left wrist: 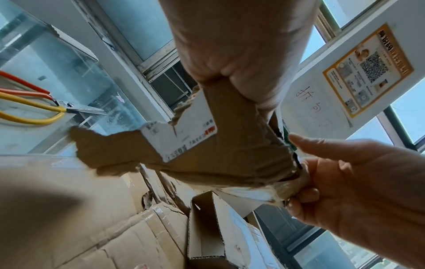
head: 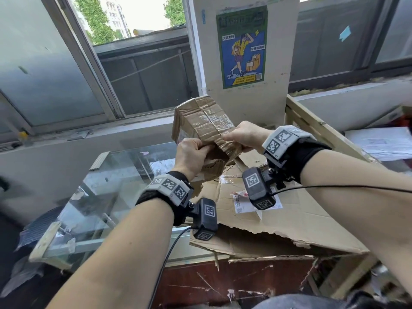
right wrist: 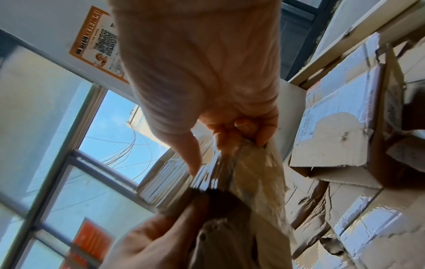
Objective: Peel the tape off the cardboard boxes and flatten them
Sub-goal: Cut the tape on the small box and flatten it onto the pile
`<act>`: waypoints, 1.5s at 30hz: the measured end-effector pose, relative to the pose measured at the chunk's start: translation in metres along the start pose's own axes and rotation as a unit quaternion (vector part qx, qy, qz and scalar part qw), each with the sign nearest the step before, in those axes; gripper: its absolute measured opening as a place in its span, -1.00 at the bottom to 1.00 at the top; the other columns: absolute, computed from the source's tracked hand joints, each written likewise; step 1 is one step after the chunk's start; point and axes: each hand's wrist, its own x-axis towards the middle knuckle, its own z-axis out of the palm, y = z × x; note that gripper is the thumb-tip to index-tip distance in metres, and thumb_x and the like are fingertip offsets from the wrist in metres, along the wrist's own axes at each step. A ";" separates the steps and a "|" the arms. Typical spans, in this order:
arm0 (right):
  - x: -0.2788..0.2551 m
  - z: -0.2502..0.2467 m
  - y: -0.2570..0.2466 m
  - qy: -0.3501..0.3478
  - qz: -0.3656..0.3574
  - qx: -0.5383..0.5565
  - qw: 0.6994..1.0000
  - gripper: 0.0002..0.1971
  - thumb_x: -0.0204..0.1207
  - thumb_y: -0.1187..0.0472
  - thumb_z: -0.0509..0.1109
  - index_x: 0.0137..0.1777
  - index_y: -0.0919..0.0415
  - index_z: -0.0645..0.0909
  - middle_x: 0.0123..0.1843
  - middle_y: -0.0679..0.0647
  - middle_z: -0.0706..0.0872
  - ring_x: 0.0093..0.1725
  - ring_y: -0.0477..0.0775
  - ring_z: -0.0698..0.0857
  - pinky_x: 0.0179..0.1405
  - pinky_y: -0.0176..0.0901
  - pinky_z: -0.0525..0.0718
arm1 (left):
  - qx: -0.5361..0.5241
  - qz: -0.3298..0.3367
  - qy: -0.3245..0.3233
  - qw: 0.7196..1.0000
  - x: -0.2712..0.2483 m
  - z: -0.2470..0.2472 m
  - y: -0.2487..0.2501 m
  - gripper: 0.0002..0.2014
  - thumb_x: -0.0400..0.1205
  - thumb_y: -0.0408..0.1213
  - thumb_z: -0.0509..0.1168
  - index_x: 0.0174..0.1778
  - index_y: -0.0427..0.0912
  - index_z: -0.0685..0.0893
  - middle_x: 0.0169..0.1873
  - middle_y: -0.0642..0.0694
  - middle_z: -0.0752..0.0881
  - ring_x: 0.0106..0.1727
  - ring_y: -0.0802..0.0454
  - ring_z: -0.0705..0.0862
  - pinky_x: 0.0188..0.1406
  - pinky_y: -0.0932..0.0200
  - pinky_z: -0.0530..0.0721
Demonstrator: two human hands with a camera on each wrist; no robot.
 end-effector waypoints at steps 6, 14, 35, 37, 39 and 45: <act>-0.002 0.000 -0.001 0.049 -0.068 -0.184 0.979 -0.51 0.29 -0.05 0.60 0.03 0.18 0.46 -0.04 0.05 0.60 -0.02 0.06 0.58 -0.12 -0.13 0.49 | -0.101 -0.102 -0.071 0.987 0.003 0.000 0.012 -0.92 0.59 -0.37 0.41 -0.22 -0.17 0.77 -0.29 -0.14 0.77 -0.25 -0.01 0.74 -0.14 0.05 0.77; 0.000 0.008 0.004 0.078 -0.104 -0.241 0.962 -0.73 0.47 0.13 0.40 0.01 0.19 0.38 0.03 0.16 0.59 -0.01 0.14 0.52 -0.08 -0.12 0.42 | -0.182 -0.193 0.014 0.964 0.005 0.005 0.020 -0.68 0.58 0.02 0.40 -0.39 -0.10 0.74 -0.26 -0.16 0.79 -0.13 -0.14 0.78 0.02 -0.07 0.78; 0.011 -0.013 0.009 0.158 -0.171 -0.243 0.942 -0.82 0.35 0.33 0.58 -0.30 0.08 0.65 -0.07 0.14 0.72 -0.02 0.10 0.63 0.03 -0.08 0.66 | 0.236 0.047 0.100 0.966 -0.007 -0.016 0.038 -0.51 0.64 0.11 0.27 -0.52 -0.12 0.49 -0.53 0.03 0.53 -0.41 0.04 0.50 -0.36 0.17 0.34; 0.010 -0.010 0.010 0.149 -0.211 -0.280 0.925 -0.79 0.42 0.41 0.48 -0.31 0.08 0.65 -0.06 0.14 0.69 0.01 0.08 0.54 0.07 -0.01 0.63 | 0.268 0.139 0.146 0.942 -0.003 -0.025 0.045 -0.71 0.56 0.02 0.41 -0.28 -0.12 0.60 -0.29 -0.03 0.63 -0.19 -0.02 0.56 -0.18 0.16 0.42; 0.007 -0.005 0.009 0.137 -0.256 -0.300 0.909 -0.73 0.47 0.45 0.39 -0.34 0.08 0.65 -0.10 0.09 0.65 0.00 0.02 0.43 0.08 0.01 0.58 | 0.311 0.167 0.098 0.931 0.008 -0.028 0.044 -0.66 0.52 0.02 0.45 0.09 -0.10 0.68 0.09 -0.09 0.68 0.18 -0.09 0.57 0.15 0.08 0.48; 0.003 0.013 0.009 0.082 -0.320 -0.358 0.873 -0.80 0.55 0.35 0.32 -0.23 0.19 0.74 -0.05 0.06 0.68 0.02 0.05 0.41 0.01 -0.16 0.43 | 0.201 -0.040 -0.156 0.966 0.020 -0.010 0.015 -0.54 0.56 0.27 0.23 0.33 0.20 0.59 0.20 -0.02 0.74 0.23 -0.07 0.68 0.29 -0.05 0.62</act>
